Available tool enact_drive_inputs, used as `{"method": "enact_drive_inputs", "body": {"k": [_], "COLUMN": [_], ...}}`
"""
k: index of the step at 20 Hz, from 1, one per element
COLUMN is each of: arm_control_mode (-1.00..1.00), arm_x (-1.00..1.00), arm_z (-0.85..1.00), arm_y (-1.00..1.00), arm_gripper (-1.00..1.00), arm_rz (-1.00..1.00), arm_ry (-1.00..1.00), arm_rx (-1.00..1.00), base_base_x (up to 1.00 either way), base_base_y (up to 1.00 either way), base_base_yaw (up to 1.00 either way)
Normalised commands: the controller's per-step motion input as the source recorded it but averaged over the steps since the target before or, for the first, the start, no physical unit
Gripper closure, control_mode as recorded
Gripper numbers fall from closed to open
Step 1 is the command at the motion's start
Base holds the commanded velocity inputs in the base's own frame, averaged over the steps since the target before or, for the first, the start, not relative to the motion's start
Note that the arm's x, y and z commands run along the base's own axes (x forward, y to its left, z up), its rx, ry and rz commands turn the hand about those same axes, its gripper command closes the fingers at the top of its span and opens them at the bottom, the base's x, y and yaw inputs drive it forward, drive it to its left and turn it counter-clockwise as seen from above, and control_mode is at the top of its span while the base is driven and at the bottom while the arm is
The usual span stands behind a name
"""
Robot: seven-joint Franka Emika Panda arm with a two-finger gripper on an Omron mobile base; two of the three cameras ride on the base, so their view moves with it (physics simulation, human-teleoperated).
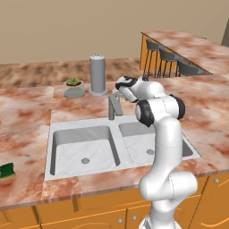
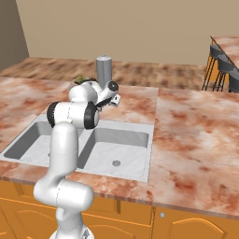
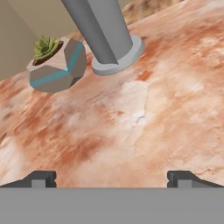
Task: Soak the sponge with water for a few seconds and then drop it inside the sink.
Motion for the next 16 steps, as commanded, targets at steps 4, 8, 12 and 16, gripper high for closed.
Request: {"method": "enact_drive_inputs", "body": {"k": [4, 8, 12, 16], "arm_control_mode": [-1.0, -1.0, -1.0, -1.0], "arm_x": [0.0, 0.0, 0.0, 0.0], "arm_z": [-0.26, -0.28, -0.28, -0.31], "arm_y": [-0.29, -0.26, -0.29, -0.32], "arm_gripper": [-1.0, -1.0, -1.0, -1.0], "arm_rz": [0.0, 0.0, 0.0, 0.0], "arm_ry": [0.0, 0.0, 0.0, 0.0], "arm_rx": [0.0, 0.0, 0.0, 0.0], "base_base_x": [0.0, 0.0, 0.0, 0.0], "base_base_y": [0.0, 0.0, 0.0, 0.0], "base_base_yaw": [0.0, 0.0, 0.0, 0.0]}}
